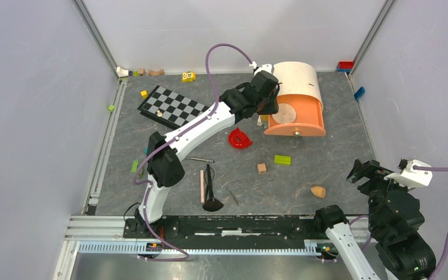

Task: Organize the makeup
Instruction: Place the makeup tool in the drawer, then pick up the makeup brush from the center of the board.

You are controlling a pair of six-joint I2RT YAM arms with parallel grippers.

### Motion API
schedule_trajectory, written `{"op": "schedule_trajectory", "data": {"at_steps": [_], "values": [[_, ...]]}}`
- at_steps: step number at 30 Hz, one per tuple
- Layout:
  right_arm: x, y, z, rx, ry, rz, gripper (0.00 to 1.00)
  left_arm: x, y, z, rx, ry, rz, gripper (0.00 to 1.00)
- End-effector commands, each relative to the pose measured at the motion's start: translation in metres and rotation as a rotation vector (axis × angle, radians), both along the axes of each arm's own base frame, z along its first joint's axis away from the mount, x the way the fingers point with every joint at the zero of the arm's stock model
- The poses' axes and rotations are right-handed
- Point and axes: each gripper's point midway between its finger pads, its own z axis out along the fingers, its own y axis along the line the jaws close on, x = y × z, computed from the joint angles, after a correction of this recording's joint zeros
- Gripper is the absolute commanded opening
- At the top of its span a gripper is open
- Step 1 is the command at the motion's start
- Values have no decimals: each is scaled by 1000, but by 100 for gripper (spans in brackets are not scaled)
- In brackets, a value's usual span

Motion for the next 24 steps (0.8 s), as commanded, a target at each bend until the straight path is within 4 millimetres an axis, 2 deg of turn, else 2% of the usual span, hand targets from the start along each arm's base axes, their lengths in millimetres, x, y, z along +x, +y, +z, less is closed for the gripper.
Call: {"op": "schedule_trajectory", "data": {"at_steps": [1, 6, 9, 12, 17, 20, 24], "values": [[1, 2, 3, 12, -23, 9, 84, -1, 5, 33, -16, -76, -15, 35], [1, 3, 5, 11, -23, 15, 84, -7, 15, 67, -40, -129, -29, 38], [3, 4, 3, 10, -20, 20, 84, -13, 32, 88, -30, -167, -13, 39], [6, 6, 0, 1, -9, 30, 84, -21, 55, 96, 7, -188, 9, 40], [13, 11, -5, -23, 20, 61, 84, -41, 109, 78, 109, -168, 93, 40], [18, 15, -10, -33, 40, 79, 85, -57, 143, 54, 168, -138, 142, 42], [25, 22, -18, -40, 64, 110, 85, -79, 188, 25, 226, -83, 219, 49]]}}
